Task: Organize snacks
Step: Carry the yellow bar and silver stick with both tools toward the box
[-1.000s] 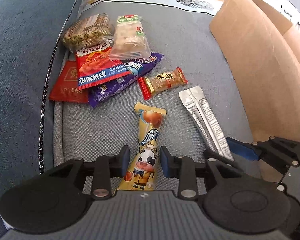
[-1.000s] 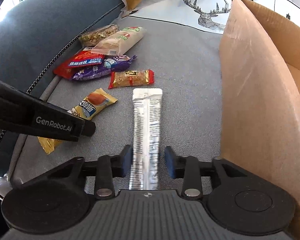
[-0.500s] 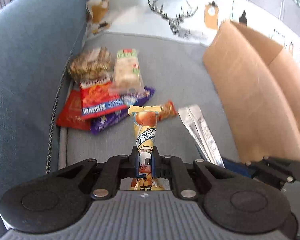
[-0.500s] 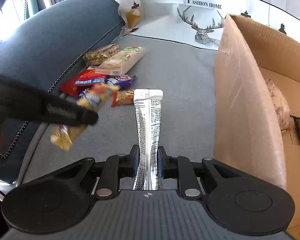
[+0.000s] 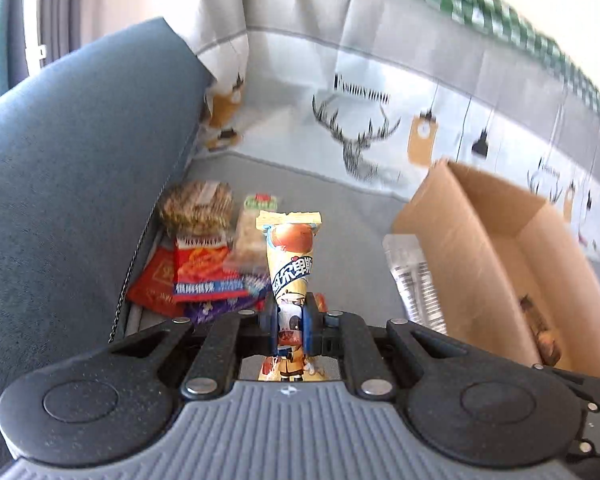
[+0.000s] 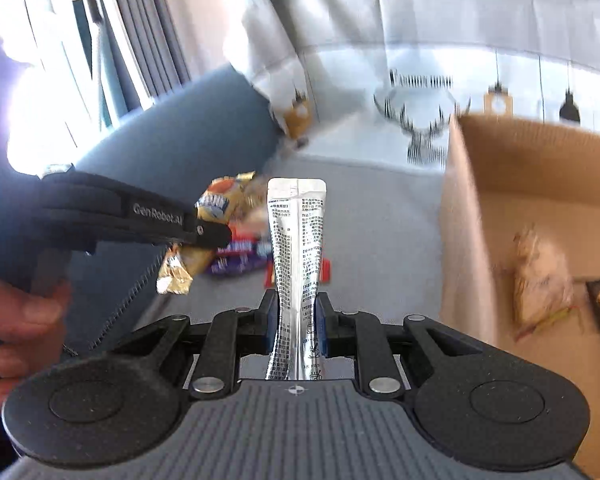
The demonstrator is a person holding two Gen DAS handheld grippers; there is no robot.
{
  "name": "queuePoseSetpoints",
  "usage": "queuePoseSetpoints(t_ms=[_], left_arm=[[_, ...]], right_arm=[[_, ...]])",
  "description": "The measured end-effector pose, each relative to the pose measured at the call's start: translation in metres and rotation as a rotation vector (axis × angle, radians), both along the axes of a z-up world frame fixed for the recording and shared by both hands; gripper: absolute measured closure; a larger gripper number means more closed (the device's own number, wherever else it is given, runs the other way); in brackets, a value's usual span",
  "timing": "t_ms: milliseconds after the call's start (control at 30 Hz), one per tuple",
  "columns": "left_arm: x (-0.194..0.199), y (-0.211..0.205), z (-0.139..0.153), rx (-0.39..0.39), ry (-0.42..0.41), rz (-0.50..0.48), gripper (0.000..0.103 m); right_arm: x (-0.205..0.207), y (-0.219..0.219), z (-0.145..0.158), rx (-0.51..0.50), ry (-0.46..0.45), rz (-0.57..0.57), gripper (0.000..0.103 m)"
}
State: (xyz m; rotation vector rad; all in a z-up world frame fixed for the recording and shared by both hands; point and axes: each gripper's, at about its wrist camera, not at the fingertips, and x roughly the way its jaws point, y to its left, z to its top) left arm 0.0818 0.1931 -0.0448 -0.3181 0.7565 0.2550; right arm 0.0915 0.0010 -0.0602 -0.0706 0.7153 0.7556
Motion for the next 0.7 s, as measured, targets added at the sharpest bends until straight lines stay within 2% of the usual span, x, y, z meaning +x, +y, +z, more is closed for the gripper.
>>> queuePoseSetpoints(t_ms=[167,467,700], left_arm=[[-0.004,-0.007,0.010,-0.006,-0.051,0.002,0.091],[0.000,-0.011,0.014,0.000,-0.098,0.007,0.091],[0.010,-0.022,0.015,-0.008,-0.128,-0.012,0.091]], right_arm=[[-0.003,-0.019,0.019,0.060,-0.073,0.004,0.083],[0.004,-0.060,0.042,0.162,-0.147,-0.027,0.083],[0.026,-0.092,0.046,0.170,-0.165,-0.108,0.083]])
